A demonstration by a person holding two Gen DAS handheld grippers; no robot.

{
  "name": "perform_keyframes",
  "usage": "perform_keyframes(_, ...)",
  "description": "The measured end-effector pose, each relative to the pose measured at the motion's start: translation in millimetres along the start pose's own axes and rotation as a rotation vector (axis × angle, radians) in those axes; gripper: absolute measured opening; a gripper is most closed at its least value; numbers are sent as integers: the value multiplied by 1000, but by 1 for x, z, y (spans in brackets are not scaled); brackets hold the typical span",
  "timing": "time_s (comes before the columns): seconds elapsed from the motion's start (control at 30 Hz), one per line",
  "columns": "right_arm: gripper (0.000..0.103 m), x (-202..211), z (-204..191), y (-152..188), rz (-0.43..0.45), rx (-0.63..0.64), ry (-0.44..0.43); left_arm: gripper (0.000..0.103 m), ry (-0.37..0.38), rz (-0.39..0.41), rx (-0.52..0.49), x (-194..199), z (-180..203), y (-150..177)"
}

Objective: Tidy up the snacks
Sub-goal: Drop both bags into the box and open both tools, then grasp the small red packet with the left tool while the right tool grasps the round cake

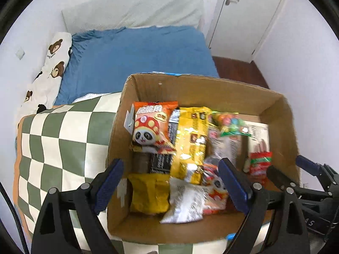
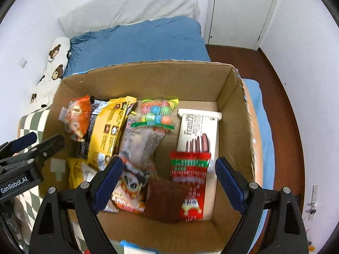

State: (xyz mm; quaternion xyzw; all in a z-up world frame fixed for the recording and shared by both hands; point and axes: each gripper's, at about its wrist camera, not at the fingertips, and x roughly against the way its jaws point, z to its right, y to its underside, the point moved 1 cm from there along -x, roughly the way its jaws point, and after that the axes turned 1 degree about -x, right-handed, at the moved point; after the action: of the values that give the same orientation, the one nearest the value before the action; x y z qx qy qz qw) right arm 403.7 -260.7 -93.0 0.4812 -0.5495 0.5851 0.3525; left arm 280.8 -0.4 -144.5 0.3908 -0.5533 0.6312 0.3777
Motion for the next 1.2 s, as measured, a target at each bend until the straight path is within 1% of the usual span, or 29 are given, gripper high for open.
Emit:
perform_keyframes(0.07, 91, 13, 2, 10, 24, 3, 4, 91, 8, 26, -9, 15, 4, 8)
perform_keyframes(0.13, 96, 26, 3, 20, 41, 0, 4, 91, 9, 54, -17, 31, 8, 15)
perform_keyframes(0.27, 96, 55, 5, 41, 96, 4, 8, 91, 1, 114, -49, 62, 16, 32)
perform_keyframes(0.37, 96, 76, 5, 53, 133, -7, 0, 91, 4, 140, -56, 80, 18, 42)
perform_keyframes(0.63, 96, 122, 6, 78, 202, -18, -18, 91, 22, 175, -57, 115, 21, 63)
perform_keyframes(0.73, 96, 132, 7, 89, 199, -35, -37, 91, 32, 171, -58, 122, 21, 76)
perform_keyframes(0.8, 96, 135, 9, 103, 181, -48, -56, 93, 41, 158, -57, 122, 19, 89)
perform_keyframes(0.87, 96, 132, 10, 118, 153, -67, -77, 103, 49, 133, -39, 118, 13, 106)
perform_keyframes(0.93, 97, 125, 13, 140, 102, -93, -105, 103, 57, 109, -24, 112, 7, 122)
perform_keyframes(1.07, 98, 95, 21, 190, -16, -145, -144, 103, 33, 29, -6, 89, -6, 163)
perform_keyframes(1.2, 98, 49, 28, 245, -175, -208, -183, 103, 2, -92, 8, 57, -23, 209)
